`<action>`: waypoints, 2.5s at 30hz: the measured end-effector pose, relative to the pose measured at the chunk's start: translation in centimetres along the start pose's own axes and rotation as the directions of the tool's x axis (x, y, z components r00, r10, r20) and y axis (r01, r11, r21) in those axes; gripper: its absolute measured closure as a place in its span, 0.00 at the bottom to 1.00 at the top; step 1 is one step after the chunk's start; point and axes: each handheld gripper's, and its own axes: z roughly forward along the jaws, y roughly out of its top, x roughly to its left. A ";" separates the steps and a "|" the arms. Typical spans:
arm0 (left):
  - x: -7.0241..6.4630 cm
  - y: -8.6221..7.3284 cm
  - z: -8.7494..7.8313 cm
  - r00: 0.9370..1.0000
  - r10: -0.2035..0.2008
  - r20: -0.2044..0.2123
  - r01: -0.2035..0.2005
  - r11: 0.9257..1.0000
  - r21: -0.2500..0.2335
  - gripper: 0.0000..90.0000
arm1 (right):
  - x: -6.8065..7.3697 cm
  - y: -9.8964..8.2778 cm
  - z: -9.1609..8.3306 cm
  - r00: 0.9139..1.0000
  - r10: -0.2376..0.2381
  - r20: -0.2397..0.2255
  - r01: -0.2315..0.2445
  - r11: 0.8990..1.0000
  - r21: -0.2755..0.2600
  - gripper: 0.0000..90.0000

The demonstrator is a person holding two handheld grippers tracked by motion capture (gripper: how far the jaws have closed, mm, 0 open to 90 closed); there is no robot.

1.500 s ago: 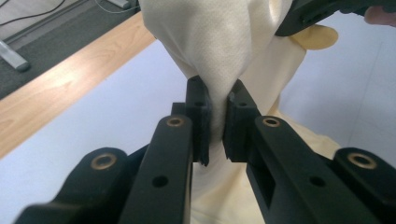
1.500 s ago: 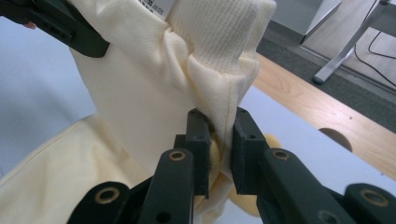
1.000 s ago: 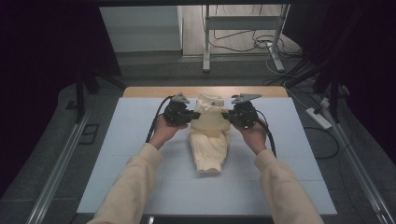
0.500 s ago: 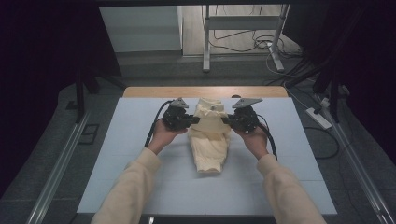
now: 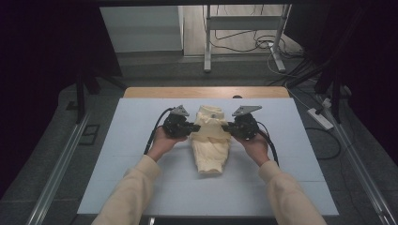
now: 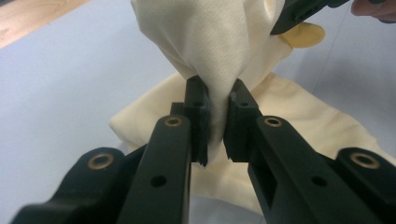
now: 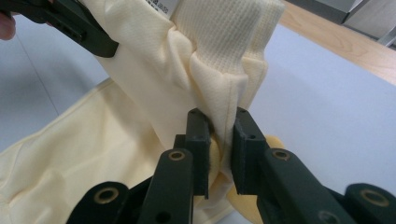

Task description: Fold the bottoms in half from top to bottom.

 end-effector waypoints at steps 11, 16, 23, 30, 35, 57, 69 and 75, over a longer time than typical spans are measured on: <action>-0.7 -1.7 0.4 1.000 -0.013 0.019 0.012 1.000 0.015 0.89 | 0.8 -1.3 0.5 1.000 0.005 -0.023 -0.005 1.000 0.016 0.86; -0.8 -2.0 0.5 1.000 -0.016 0.022 0.016 1.000 0.020 0.89 | 0.9 -1.6 0.6 1.000 0.001 -0.025 -0.001 1.000 0.021 0.86; -1.2 -1.9 0.7 1.000 -0.003 0.023 0.003 1.000 0.025 0.89 | 0.8 -1.5 0.4 1.000 -0.008 -0.013 0.008 1.000 0.020 0.86; -1.6 -2.1 0.9 1.000 0.005 0.030 -0.006 0.999 0.034 0.89 | 0.8 -1.8 0.2 1.000 -0.011 -0.014 0.011 1.000 0.023 0.86; -1.7 -2.4 1.1 0.999 0.002 0.036 -0.003 0.999 0.041 0.89 | 0.8 -2.1 0.3 1.000 -0.008 -0.020 0.008 1.000 0.022 0.86; -3.3 -3.5 -0.6 0.999 -0.023 0.047 0.021 0.998 0.060 0.49 | 2.8 -3.7 -1.8 0.999 0.020 -0.041 -0.020 1.000 -0.006 0.61; -3.7 -4.5 -4.0 0.998 -0.063 0.025 0.063 0.998 -0.006 0.41 | 3.9 -4.1 -6.4 0.996 0.057 -0.068 -0.062 0.996 -0.069 0.49; -3.8 -4.1 -4.0 0.998 -0.064 0.012 0.064 0.998 -0.025 0.41 | 4.2 -2.8 -6.1 0.996 0.049 -0.072 -0.053 0.997 -0.052 0.58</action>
